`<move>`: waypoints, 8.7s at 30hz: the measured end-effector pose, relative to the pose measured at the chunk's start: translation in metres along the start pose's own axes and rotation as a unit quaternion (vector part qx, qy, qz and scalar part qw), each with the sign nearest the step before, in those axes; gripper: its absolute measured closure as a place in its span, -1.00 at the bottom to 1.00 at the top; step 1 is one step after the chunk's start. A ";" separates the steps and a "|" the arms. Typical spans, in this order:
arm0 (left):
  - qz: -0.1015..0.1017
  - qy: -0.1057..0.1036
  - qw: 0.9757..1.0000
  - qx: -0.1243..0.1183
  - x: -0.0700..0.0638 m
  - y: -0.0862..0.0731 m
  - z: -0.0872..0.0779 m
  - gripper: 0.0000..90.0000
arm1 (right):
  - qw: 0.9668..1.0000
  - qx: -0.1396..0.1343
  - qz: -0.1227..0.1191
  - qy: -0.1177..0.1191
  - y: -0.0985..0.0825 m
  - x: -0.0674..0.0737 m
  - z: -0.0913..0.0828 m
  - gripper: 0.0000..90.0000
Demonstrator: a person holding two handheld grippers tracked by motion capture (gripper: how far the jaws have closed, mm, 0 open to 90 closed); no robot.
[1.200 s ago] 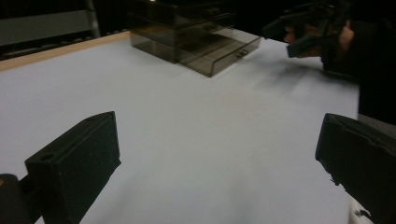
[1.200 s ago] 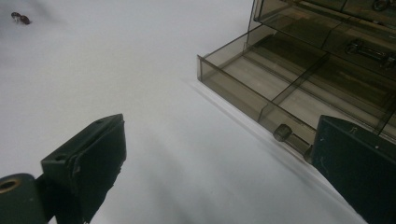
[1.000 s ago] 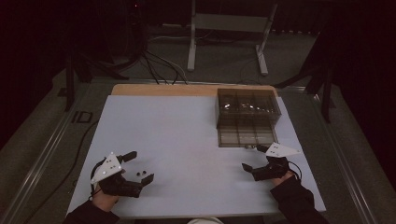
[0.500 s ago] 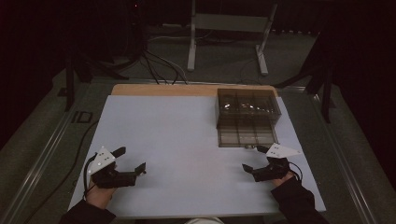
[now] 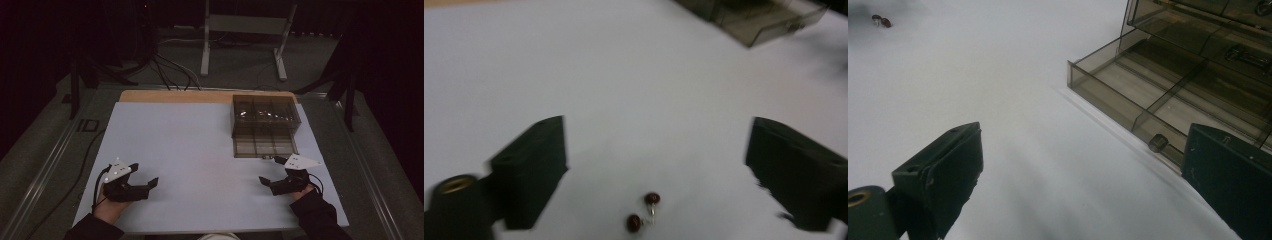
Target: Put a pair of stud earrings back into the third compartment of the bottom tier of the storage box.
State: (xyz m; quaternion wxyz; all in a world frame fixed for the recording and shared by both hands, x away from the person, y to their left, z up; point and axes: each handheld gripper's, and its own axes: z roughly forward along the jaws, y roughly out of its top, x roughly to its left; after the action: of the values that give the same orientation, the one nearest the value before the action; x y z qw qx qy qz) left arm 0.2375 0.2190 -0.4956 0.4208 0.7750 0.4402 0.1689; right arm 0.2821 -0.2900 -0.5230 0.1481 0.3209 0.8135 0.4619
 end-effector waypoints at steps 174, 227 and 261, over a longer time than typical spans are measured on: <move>0.146 -0.261 0.953 0.049 -0.158 0.185 0.191 0.82 | 1.000 -0.008 -0.002 0.025 -0.001 0.005 -0.004 -0.92; 0.162 -0.253 0.951 0.072 -0.219 0.219 0.309 0.46 | 0.999 -0.018 0.008 0.033 -0.002 0.002 -0.009 -0.92; 0.103 -0.250 0.961 0.055 -0.158 0.228 0.217 -0.73 | 0.999 -0.019 0.011 0.038 -0.001 0.005 -0.007 -0.92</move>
State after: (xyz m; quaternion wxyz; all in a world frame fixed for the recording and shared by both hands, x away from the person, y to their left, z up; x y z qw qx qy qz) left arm 0.4103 -0.0790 -0.4238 0.4544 0.8557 0.2472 -0.0124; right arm 0.2746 -0.2918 -0.5199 0.1183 0.3086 0.8060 0.4911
